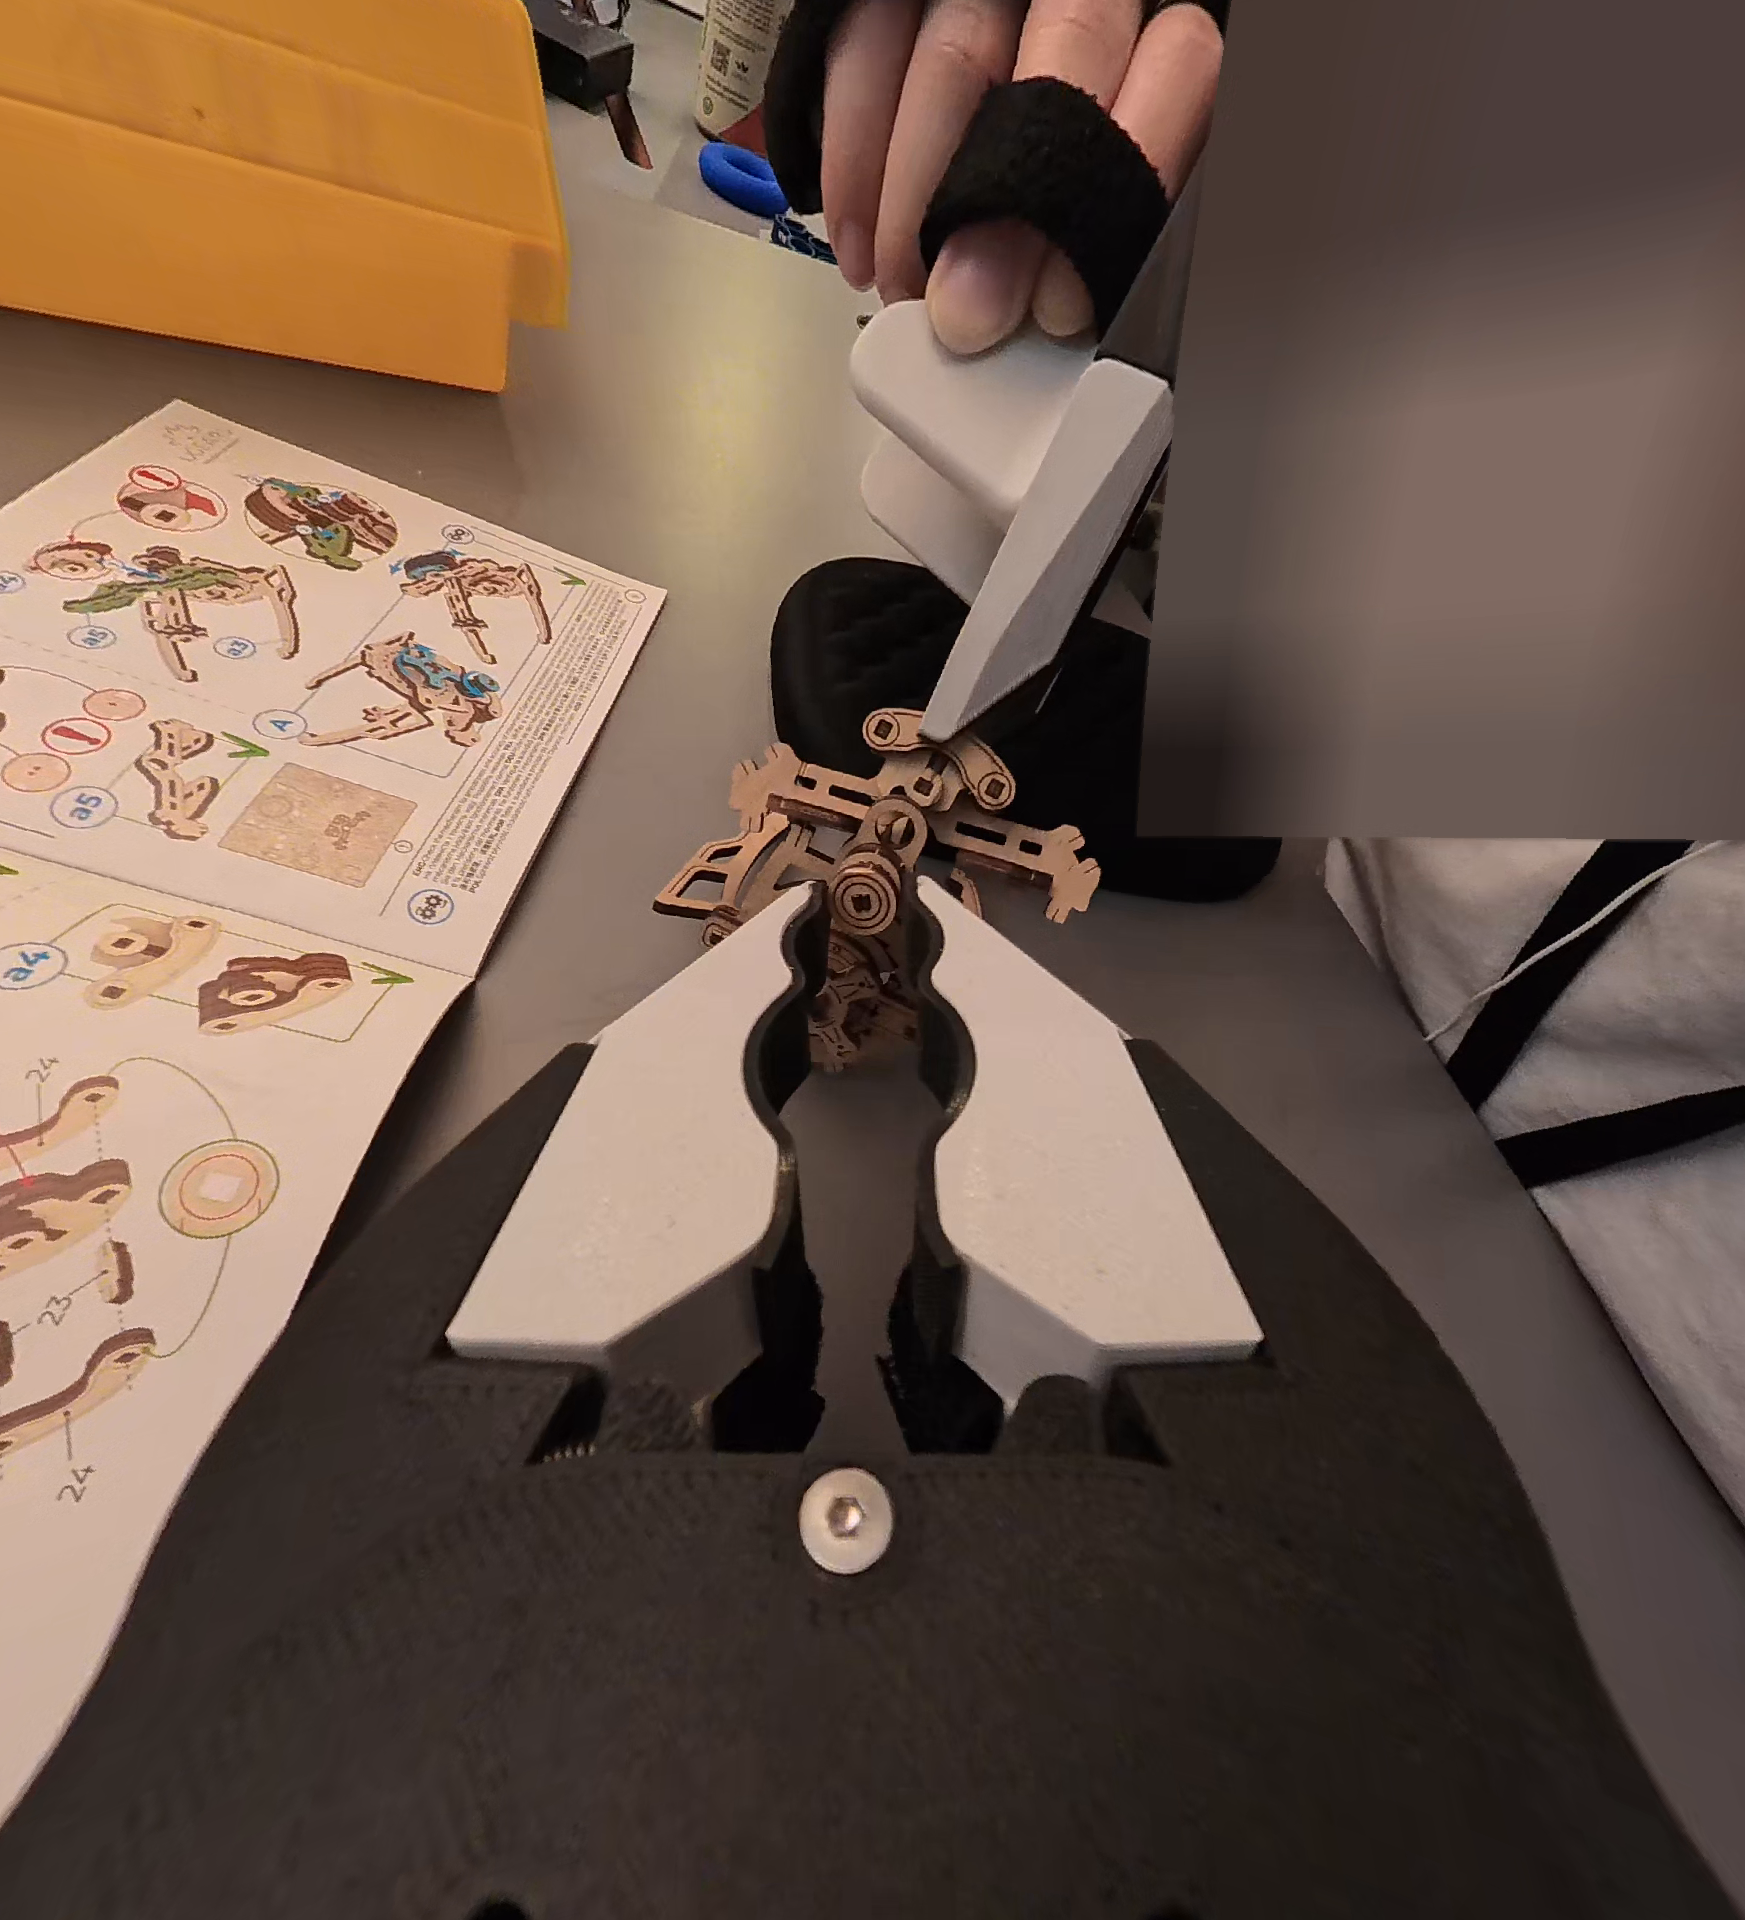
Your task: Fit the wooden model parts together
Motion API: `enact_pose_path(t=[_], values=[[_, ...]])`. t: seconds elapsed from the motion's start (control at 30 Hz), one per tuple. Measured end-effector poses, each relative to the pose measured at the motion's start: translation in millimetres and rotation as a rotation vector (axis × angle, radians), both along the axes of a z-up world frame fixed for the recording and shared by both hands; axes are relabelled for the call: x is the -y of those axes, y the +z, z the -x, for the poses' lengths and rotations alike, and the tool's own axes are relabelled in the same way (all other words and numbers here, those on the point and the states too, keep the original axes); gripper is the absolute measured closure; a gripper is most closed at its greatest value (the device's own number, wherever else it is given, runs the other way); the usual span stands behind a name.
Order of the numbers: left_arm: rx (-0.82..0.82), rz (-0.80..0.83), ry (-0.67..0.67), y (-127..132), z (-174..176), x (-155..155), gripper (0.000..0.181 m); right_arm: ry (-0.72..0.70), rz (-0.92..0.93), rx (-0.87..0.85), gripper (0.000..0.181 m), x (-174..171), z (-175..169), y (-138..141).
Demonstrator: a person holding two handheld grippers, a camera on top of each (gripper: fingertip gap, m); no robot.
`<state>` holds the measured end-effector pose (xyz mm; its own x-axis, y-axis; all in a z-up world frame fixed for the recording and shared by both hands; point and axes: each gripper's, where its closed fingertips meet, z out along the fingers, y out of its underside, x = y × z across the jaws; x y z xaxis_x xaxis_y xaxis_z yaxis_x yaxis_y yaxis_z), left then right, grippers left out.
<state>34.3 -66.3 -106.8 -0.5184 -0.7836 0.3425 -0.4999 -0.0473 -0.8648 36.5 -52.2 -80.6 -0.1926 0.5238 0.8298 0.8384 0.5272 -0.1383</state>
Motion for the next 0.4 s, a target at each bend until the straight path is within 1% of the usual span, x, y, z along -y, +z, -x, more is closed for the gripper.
enact_pose_path(t=[0.03,0.4], values=[[0.001,0.0,0.0,-0.1,-0.1,0.1,0.17,0.0,-0.001,-0.001,0.169,0.0,-0.1,-0.2],[-0.001,0.011,0.0,0.2,-0.4,-0.6,0.17,0.012,-0.014,-0.028,0.169,3.5,-2.2,1.8]])
